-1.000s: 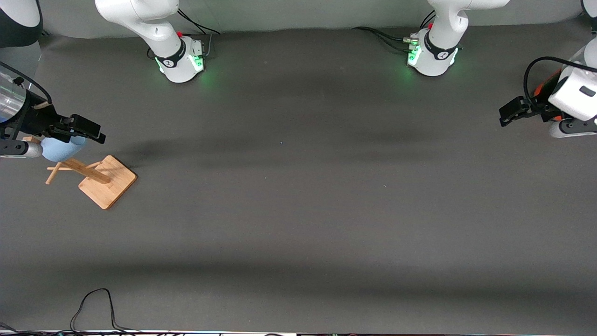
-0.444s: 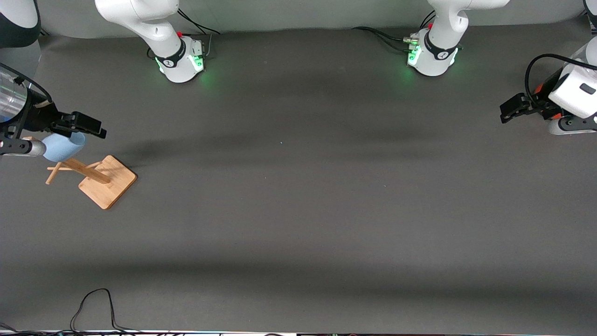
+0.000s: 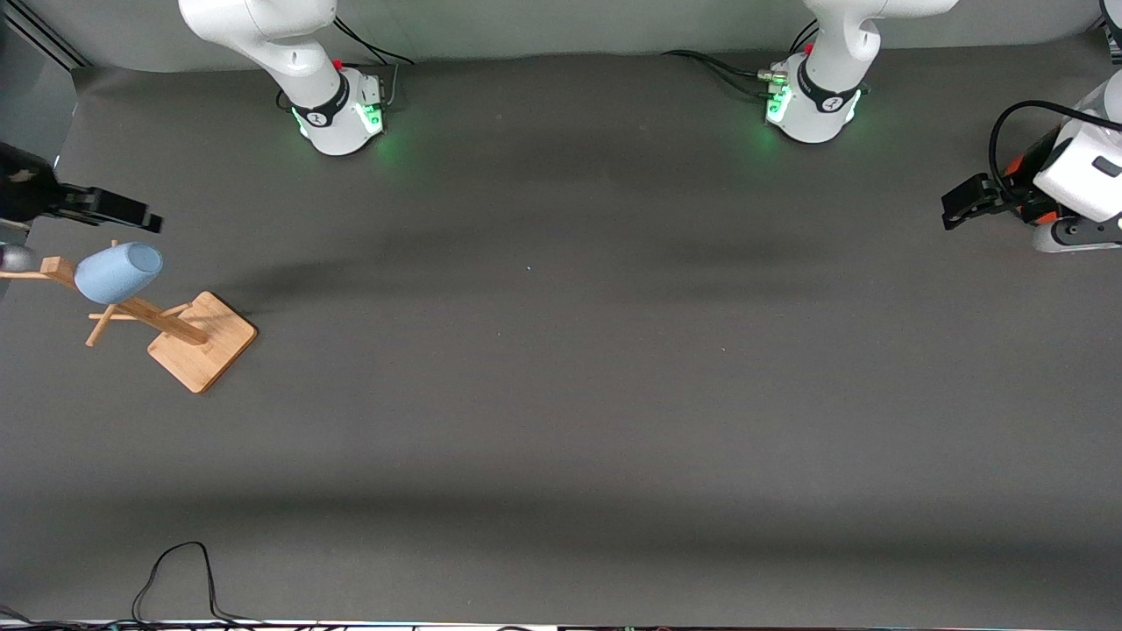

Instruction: Rotate and upright cup with both arms

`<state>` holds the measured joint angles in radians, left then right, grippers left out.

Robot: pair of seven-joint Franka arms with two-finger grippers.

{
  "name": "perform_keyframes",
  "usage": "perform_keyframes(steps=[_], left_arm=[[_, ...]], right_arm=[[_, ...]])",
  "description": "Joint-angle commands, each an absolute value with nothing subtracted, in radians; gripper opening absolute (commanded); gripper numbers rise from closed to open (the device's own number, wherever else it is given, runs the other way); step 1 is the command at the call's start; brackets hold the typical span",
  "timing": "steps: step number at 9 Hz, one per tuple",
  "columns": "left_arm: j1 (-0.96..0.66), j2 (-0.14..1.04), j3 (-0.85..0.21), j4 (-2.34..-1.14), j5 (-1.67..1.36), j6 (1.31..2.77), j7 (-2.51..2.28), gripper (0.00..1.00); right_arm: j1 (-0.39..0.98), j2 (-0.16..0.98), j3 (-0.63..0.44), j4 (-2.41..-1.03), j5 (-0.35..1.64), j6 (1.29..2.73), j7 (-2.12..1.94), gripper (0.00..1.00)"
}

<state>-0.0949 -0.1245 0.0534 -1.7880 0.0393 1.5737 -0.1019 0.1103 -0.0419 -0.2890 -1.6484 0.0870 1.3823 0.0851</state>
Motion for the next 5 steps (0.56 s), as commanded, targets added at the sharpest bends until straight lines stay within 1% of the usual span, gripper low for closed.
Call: perform_keyframes(steps=[1,2,3,5], left_arm=[[-0.1,-0.144,0.055,-1.798,0.044,1.563,-0.086,1.0],[-0.1,-0.144,0.055,-1.798,0.044,1.562,-0.086,1.0],[-0.1,-0.144,0.055,-1.798,0.044,1.563,-0.086,1.0],[-0.103,-0.147,0.055,-1.798,0.044,1.559,-0.086,1.0]], right_arm=[[0.117,-0.046,-0.398,-1.637,0.142,1.338,0.081,1.0],[0.112,-0.008,-0.435,-1.611,0.203,1.342,0.109,1.0],[0.107,0.039,-0.449,-1.582,0.239,1.339,0.179,1.0],[0.106,0.139,-0.483,-1.586,0.287,1.342,0.199,1.0]])
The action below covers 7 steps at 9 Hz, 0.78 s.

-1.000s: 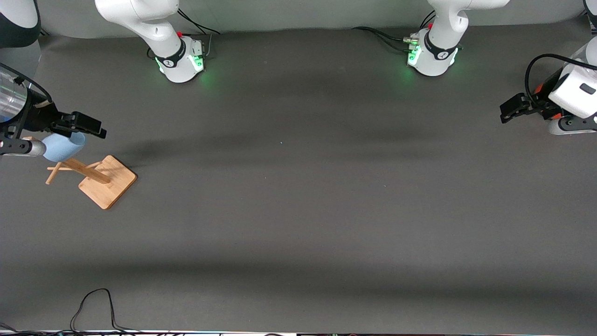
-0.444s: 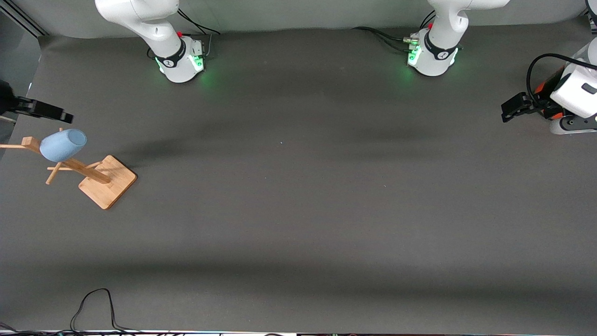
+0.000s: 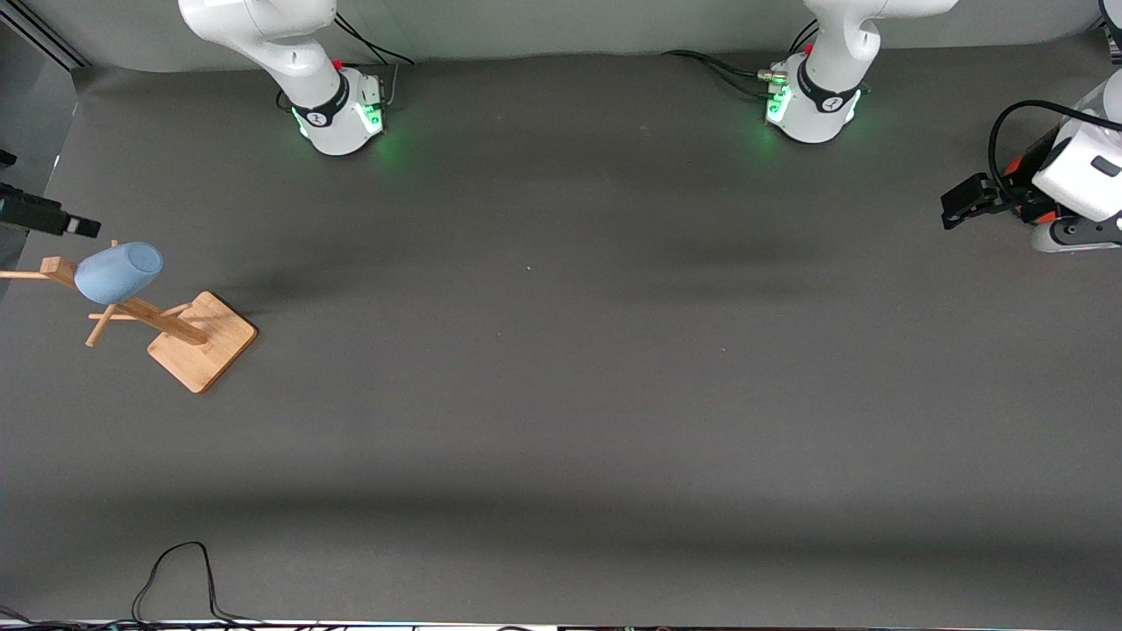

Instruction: Rotate and upright cup with both arms

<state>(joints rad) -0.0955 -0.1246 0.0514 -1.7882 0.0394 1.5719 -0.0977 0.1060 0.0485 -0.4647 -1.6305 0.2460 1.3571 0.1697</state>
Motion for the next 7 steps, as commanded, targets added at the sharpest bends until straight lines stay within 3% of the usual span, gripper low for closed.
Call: perform_keyframes(steps=[1,7], left_arm=[[-0.097,-0.147,0.054,-1.798,0.044,1.56,-0.086,1.0],[-0.104,-0.153,0.051,-1.798,0.043,1.554,-0.107,1.0]], right_arm=[[0.104,0.162,-0.488,-1.588,0.302,1.342,0.245,1.0],[0.104,0.236,-0.56,-1.631,0.379,1.348,0.32,1.0]])
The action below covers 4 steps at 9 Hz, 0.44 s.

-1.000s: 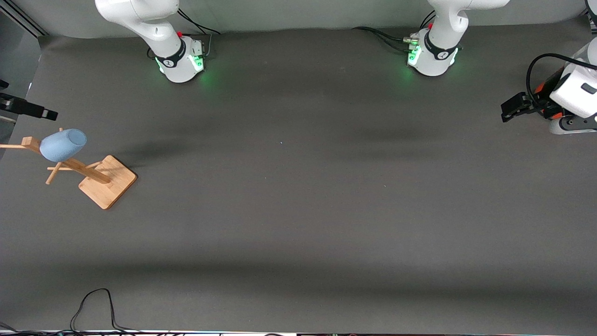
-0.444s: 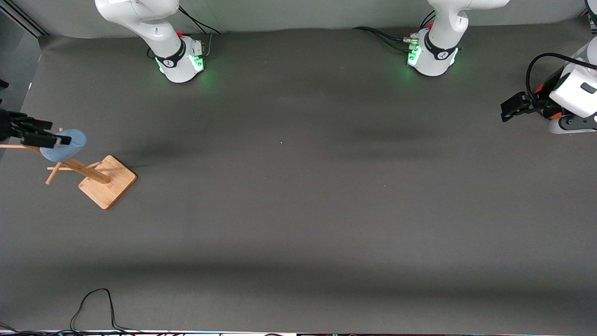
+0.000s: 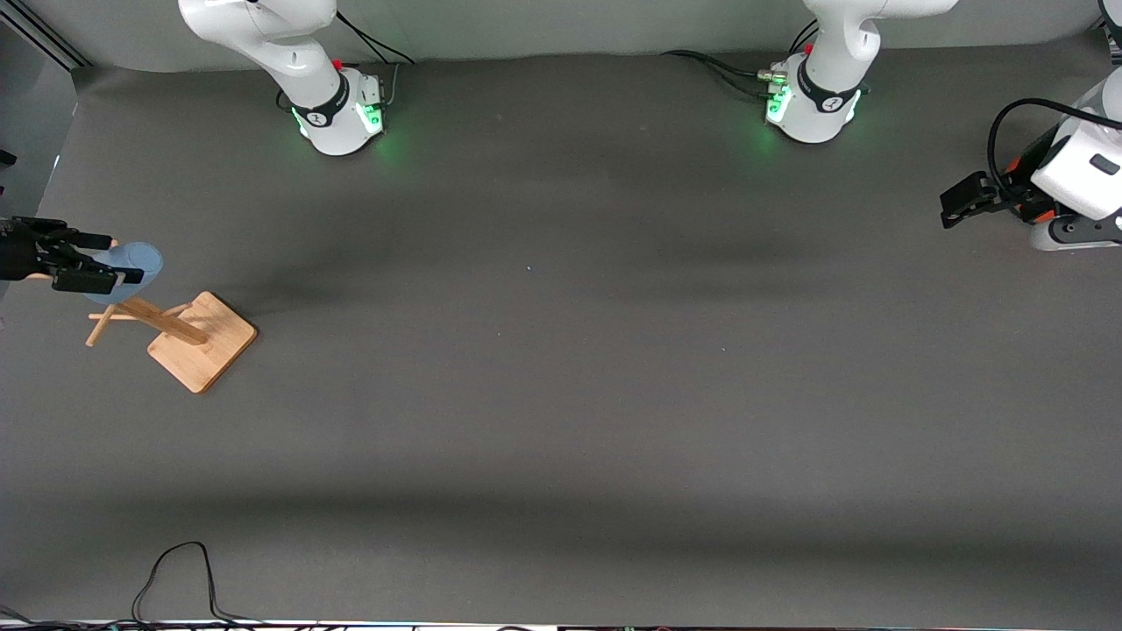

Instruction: Rotate and upright cup with both arms

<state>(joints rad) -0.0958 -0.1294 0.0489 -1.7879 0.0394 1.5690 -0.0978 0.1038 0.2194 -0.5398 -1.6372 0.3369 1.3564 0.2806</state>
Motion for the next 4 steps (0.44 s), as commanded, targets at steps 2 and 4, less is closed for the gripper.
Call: perform_keyframes(steps=[2,4], left_arm=[[-0.104,-0.153,0.049,-1.798,0.043,1.545,-0.107,1.0],[-0.106,-0.155,0.051,-1.796,0.043,1.531,-0.107,1.0]], right_arm=[[0.092,0.238,-0.564,-1.635,0.382,1.347,0.377,1.0],[0.091,0.267,-0.565,-1.635,0.387,1.347,0.394,1.0]])
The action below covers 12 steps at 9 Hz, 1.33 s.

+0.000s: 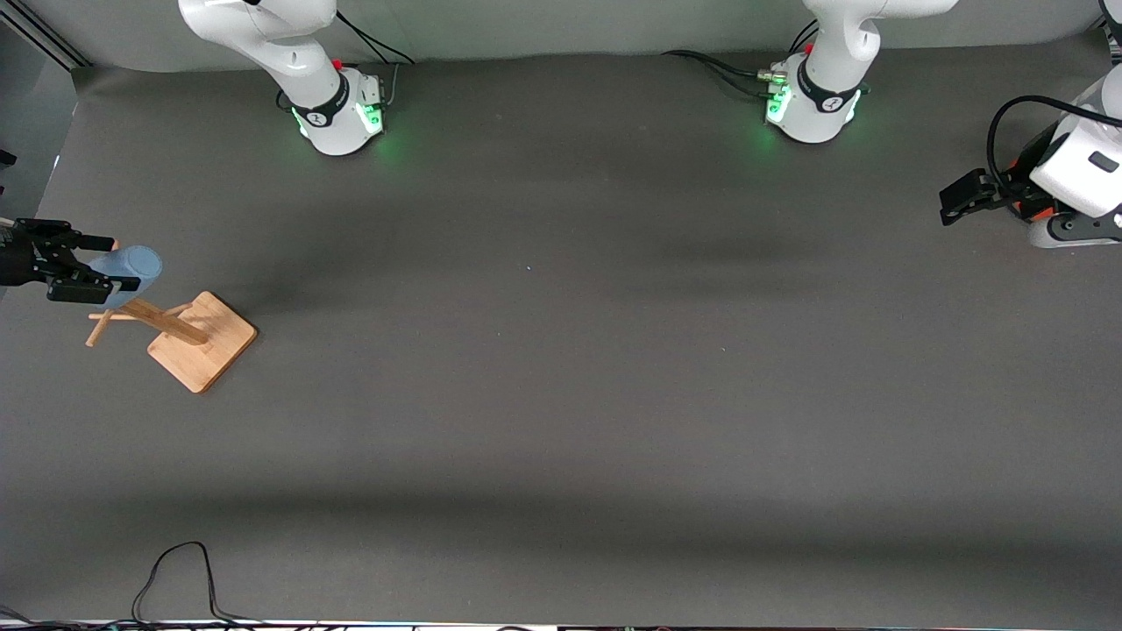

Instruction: Rotate and upright cup with both arms

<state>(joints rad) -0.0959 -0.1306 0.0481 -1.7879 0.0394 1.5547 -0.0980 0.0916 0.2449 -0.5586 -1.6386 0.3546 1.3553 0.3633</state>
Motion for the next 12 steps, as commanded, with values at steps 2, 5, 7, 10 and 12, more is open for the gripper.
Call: perform_keyframes(steps=[2,5,7,10,12], left_arm=[[-0.107,-0.156,0.043,-1.798,0.044,1.525,-0.106,1.0],[-0.106,-0.158,0.029,-1.795,0.044,1.516,-0.106,1.0],[-0.104,-0.158,0.026,-1.795,0.044,1.514,-0.106,1.0],[-0.104,-0.158,0.026,-1.789,0.044,1.508,-0.104,1.0],[-0.1,-0.158,0.029,-1.786,0.044,1.508,-0.095,1.0]], right_arm=[[0.091,0.287,-0.566,-1.635,0.417,1.347,0.426,1.0],[0.091,0.302,-0.566,-1.637,0.419,1.348,0.431,1.0],[0.091,0.304,-0.565,-1.635,0.419,1.348,0.43,0.75],[0.091,0.308,-0.565,-1.629,0.419,1.345,0.433,0.62],[0.091,0.307,-0.565,-1.624,0.425,1.339,0.437,0.61]])
